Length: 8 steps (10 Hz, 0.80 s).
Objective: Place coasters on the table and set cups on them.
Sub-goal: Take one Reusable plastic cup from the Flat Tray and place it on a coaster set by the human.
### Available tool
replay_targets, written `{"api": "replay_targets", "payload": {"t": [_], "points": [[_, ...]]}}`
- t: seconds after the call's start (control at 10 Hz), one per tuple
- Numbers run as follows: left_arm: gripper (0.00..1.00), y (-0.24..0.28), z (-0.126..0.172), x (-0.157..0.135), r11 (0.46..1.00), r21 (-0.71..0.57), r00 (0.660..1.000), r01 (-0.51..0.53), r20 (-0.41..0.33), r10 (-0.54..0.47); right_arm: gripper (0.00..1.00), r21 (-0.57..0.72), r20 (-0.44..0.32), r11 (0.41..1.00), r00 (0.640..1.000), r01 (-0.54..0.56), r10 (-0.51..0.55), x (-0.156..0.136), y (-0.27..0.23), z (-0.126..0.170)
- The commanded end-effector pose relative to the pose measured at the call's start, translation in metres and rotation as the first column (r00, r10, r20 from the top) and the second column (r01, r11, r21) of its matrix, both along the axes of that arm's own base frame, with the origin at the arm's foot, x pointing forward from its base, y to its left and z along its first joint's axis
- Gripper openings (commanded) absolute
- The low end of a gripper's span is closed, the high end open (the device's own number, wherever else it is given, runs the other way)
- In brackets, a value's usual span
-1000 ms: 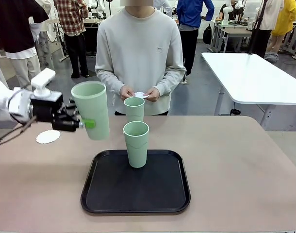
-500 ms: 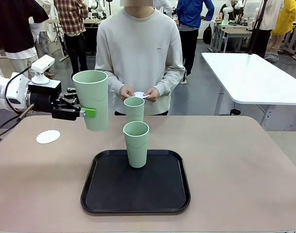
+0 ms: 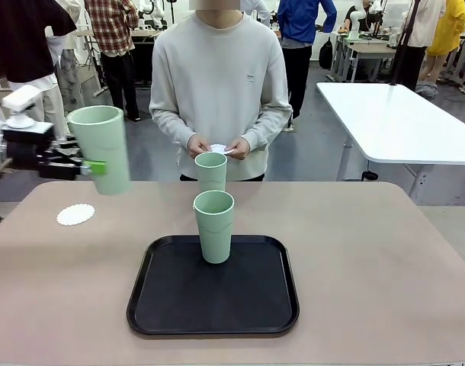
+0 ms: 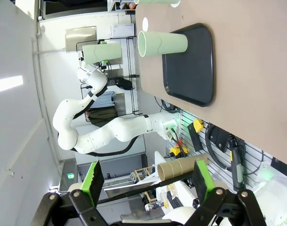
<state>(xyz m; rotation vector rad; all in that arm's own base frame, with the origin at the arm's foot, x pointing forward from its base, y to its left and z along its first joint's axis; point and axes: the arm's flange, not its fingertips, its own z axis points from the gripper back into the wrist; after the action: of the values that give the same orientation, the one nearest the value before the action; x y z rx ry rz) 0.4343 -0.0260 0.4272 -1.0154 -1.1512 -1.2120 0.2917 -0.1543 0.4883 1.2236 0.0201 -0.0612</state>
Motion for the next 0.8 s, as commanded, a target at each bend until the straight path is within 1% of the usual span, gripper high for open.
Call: {"api": "replay_targets", "payload": {"t": [0.0,0.1,0.3,0.4,0.5,0.6,0.7], "points": [[0.85,0.035,0.005,0.017,1.0,0.0,0.999,-0.008,0.051,0.008,1.0,0.015,0.003,1.0,1.0,-0.004,0.004,0.0,-0.001,0.001],[0.85,0.06,0.005,0.017,0.997,0.006,0.996,-0.071,0.061,0.07,1.0,0.015,0.003,1.0,1.0,-0.004,0.004,0.0,-0.001,0.001],[0.85,0.088,0.008,0.019,0.989,0.006,0.987,-0.148,0.069,0.147,1.0,0.015,0.003,1.0,1.0,-0.004,0.004,0.0,-0.001,0.001],[0.85,0.093,0.008,0.018,0.983,-0.002,0.981,-0.183,0.07,0.183,1.0,0.015,0.003,1.0,1.0,-0.004,0.004,0.0,-0.001,0.001],[0.85,0.085,0.009,0.015,0.966,-0.001,0.965,-0.257,0.061,0.257,1.0,0.015,0.003,1.0,1.0,-0.004,0.004,0.0,-0.001,0.001],[0.85,0.097,0.007,0.019,0.988,0.007,0.987,-0.152,0.049,0.152,1.0,0.015,0.003,1.0,1.0,-0.004,0.004,0.0,-0.001,0.001],[0.85,0.097,0.007,0.019,0.988,0.007,0.987,-0.152,0.049,0.152,1.0,0.015,0.003,1.0,1.0,-0.004,0.004,0.0,-0.001,0.001]]}}
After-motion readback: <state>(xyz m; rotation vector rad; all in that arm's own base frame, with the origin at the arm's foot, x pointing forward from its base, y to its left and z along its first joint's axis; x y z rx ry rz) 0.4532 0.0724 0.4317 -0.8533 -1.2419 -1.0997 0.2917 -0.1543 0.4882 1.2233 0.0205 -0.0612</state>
